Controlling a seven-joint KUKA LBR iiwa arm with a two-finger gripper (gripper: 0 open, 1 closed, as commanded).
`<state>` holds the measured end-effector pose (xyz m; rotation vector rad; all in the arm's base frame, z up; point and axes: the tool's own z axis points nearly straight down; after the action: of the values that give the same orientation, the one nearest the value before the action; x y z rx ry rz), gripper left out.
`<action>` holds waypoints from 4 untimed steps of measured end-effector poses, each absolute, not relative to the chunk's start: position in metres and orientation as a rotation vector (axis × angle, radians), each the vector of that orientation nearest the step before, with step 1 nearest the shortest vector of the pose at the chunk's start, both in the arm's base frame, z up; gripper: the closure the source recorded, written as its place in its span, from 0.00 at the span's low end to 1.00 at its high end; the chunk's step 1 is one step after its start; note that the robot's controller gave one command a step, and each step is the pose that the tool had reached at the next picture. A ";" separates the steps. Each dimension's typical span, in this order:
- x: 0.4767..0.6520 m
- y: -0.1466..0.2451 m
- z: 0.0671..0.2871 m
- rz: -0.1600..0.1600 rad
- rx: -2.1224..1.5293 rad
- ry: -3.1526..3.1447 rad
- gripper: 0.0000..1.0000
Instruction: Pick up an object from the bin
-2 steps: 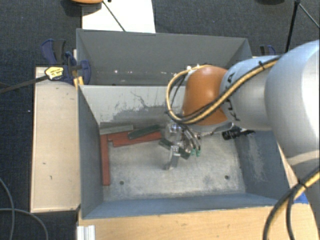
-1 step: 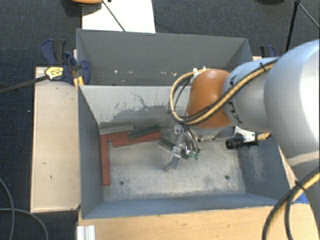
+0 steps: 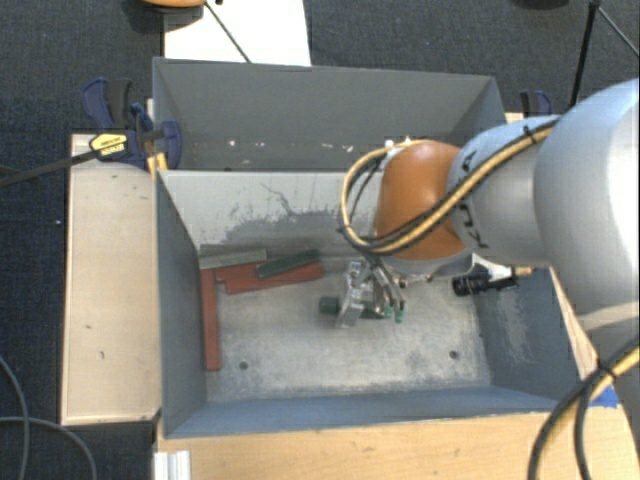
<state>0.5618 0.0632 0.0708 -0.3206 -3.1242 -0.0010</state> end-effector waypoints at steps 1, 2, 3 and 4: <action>0.562 0.063 0.071 -0.001 -0.321 -3.124 1.00; 0.561 0.063 0.074 -0.001 -0.321 -3.124 1.00; 0.561 0.063 0.087 -0.001 -0.322 -3.124 1.00; 0.562 0.063 0.095 -0.002 -0.322 -3.128 1.00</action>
Offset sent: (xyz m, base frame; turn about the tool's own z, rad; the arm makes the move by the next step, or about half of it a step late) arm 0.0001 0.0001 0.0386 0.0000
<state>0.5621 0.0632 0.0945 -0.3221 -3.1282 -0.0019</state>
